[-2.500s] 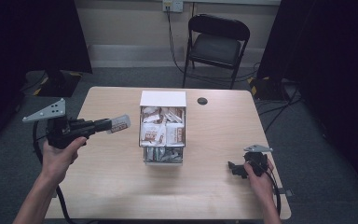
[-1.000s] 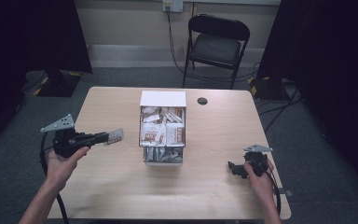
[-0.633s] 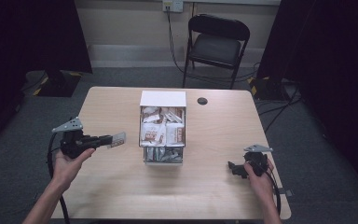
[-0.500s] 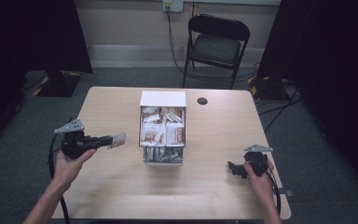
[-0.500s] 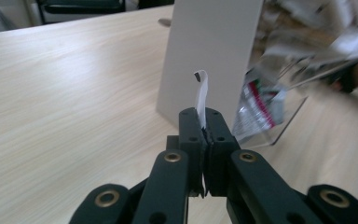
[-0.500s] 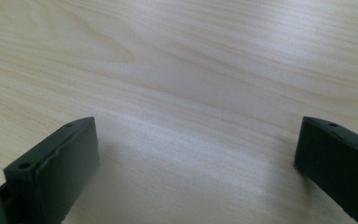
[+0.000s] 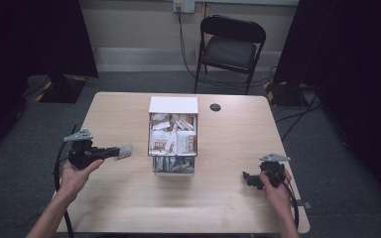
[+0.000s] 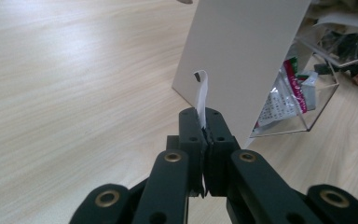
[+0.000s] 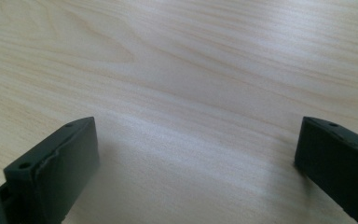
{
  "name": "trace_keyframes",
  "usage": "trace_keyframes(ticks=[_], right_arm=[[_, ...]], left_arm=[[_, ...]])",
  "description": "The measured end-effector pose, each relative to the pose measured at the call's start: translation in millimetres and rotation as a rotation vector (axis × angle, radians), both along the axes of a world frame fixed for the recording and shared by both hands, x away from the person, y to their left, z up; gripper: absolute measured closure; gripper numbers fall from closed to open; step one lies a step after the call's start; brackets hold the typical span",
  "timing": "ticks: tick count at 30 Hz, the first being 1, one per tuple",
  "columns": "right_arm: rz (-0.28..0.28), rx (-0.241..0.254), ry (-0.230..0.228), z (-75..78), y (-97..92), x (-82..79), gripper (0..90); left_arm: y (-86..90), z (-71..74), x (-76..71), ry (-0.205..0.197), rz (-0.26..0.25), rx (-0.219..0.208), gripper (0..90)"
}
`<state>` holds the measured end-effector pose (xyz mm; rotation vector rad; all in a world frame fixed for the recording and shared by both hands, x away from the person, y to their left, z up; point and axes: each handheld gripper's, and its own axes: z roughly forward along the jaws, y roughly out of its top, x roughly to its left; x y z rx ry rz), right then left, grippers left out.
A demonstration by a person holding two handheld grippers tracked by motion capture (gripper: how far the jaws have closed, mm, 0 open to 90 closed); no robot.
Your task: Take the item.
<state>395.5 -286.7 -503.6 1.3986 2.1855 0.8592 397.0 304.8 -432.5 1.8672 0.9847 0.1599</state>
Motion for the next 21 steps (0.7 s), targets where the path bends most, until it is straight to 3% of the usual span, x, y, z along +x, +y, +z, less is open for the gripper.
trace_keyframes(ticks=[7,13,18,21], right_arm=[[0.000,0.000,0.000,0.0,0.0,0.0,0.0],[0.000,0.001,0.000,0.0,0.0,0.1,0.0],[0.001,0.000,0.000,0.0,0.0,0.0,0.0],[0.001,0.001,0.000,0.0,0.0,0.0,0.0]], left_arm=[[-6.4,-7.1,4.8,0.016,-0.011,0.010,88.1],[-20.5,-19.1,4.2,0.035,-0.045,0.079,88.1],[-25.4,-21.8,0.2,0.035,-0.061,0.100,88.1],[-25.1,-28.1,1.6,0.056,-0.056,0.118,88.1]])
